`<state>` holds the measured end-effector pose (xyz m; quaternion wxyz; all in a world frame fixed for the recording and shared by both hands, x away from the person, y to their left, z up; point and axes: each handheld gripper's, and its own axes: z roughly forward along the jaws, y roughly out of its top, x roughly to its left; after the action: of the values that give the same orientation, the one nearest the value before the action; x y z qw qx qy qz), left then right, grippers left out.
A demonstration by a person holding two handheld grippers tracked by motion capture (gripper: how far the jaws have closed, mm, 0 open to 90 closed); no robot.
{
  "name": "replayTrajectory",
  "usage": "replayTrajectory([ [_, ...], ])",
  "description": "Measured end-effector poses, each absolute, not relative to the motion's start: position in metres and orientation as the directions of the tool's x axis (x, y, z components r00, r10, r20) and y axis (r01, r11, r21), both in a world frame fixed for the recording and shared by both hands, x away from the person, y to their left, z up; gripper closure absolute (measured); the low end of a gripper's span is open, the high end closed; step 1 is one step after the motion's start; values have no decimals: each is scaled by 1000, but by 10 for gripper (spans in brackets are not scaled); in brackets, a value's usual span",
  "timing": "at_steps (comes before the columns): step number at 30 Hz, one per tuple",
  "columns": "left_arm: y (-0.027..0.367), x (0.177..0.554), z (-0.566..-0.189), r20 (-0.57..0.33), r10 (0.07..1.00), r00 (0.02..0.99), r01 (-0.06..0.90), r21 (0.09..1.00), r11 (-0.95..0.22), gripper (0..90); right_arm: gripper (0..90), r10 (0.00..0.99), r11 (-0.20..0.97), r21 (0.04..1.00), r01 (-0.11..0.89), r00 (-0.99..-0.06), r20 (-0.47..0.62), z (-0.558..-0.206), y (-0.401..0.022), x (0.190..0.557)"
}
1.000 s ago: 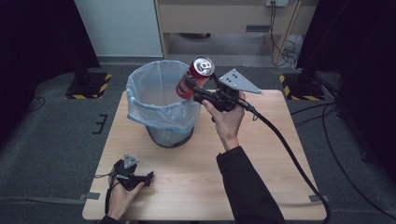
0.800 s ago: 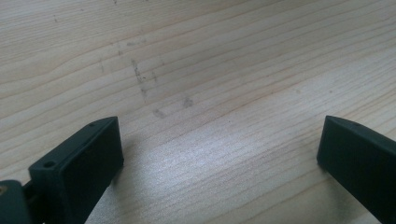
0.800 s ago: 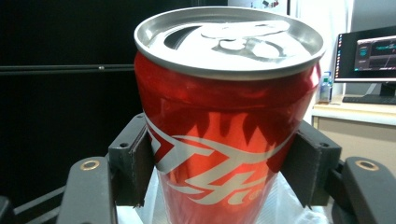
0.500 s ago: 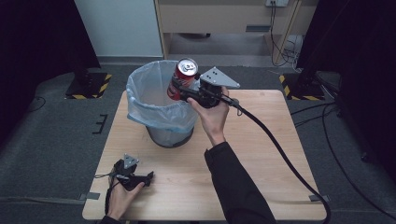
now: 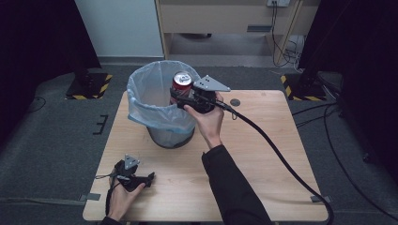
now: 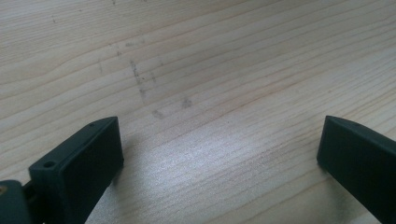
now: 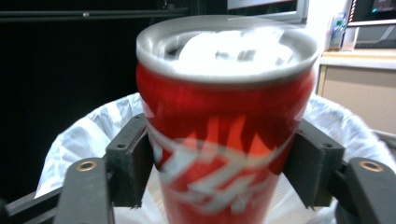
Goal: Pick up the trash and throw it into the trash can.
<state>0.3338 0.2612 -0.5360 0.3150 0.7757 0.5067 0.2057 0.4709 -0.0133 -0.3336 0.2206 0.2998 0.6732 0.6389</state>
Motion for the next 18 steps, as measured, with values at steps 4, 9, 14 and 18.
replayTrajectory([
  [4,261,334,-536,-1,916,402,656,698,-287,0,302,682,-7,991,132,-724,101,-336,-14,471],
  [9,261,334,-536,0,915,404,656,697,-289,0,302,683,-2,994,108,-726,80,-330,-18,466],
  [14,261,334,-536,-2,916,402,656,698,-287,0,293,689,-10,998,69,-723,57,-316,-26,456],
  [18,261,334,-536,-1,916,402,656,698,-287,0,285,702,-31,998,50,-710,57,-305,-41,450],
])
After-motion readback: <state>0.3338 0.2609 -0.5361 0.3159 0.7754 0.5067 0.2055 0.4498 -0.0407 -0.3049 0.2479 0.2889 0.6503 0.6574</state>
